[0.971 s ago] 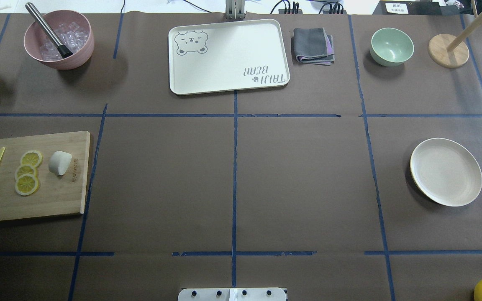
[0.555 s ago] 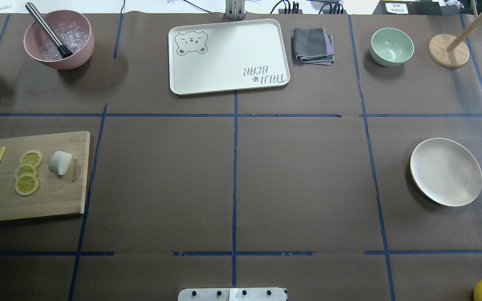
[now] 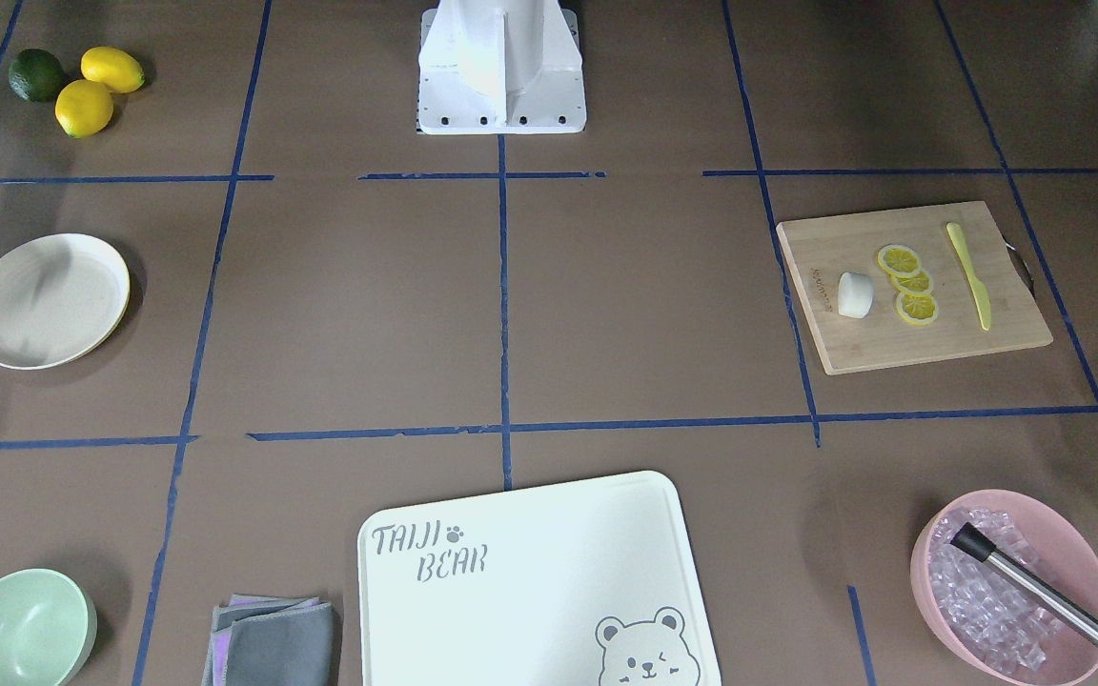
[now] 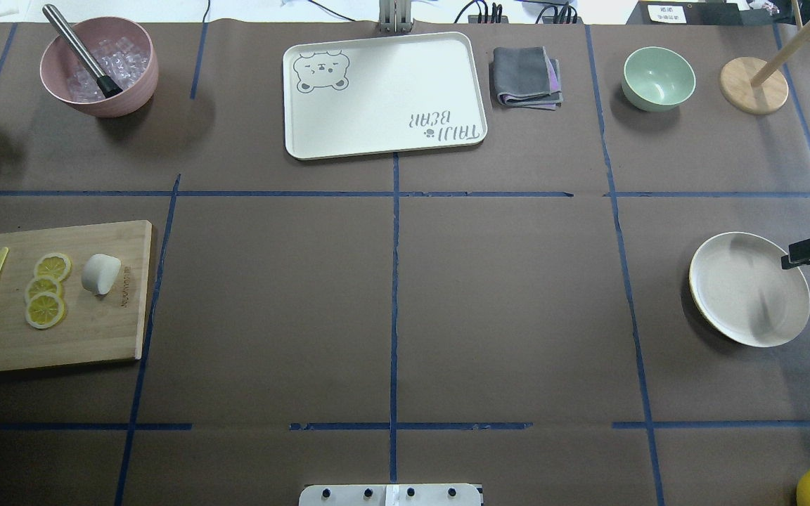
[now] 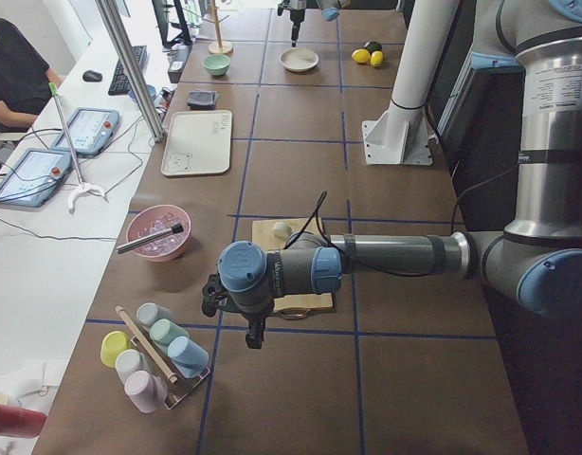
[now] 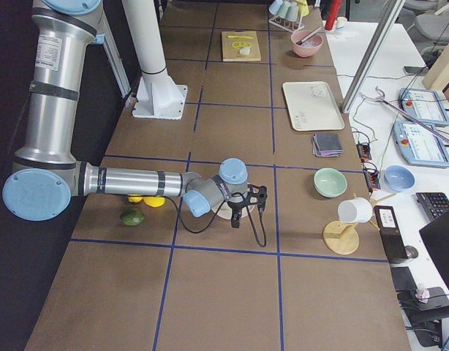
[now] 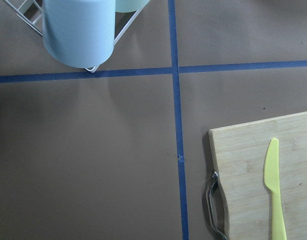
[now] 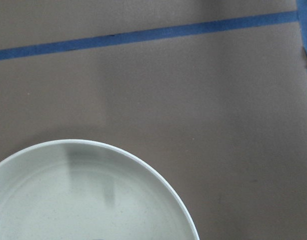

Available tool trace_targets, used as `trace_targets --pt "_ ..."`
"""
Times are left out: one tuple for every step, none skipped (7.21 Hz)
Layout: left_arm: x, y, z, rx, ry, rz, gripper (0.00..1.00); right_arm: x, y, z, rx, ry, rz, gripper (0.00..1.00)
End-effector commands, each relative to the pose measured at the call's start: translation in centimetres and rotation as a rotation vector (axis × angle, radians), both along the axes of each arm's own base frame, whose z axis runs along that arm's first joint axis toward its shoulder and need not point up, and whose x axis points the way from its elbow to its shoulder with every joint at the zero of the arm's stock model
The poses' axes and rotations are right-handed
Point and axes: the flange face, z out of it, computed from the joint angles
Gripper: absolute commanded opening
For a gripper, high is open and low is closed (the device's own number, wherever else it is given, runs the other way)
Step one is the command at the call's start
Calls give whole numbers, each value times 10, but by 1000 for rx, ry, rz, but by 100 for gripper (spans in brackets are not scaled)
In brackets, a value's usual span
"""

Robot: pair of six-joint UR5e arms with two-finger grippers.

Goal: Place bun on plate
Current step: 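Lower the right gripper to the rim of the white plate and grasp it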

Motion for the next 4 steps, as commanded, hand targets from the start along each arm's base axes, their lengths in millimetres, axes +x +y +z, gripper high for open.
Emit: trace_targets --pt "0 -1 -1 1 0 -1 100 -15 6 11 -24 20 -9 100" --pt "0 -1 -1 1 0 -1 100 -14 8 23 -43 29 -12 100" --pt "0 -2 -1 3 0 -1 100 -13 9 29 -51 36 -15 100" --pt "0 -2 -1 3 0 -1 100 -14 9 28 -50 33 -14 96"
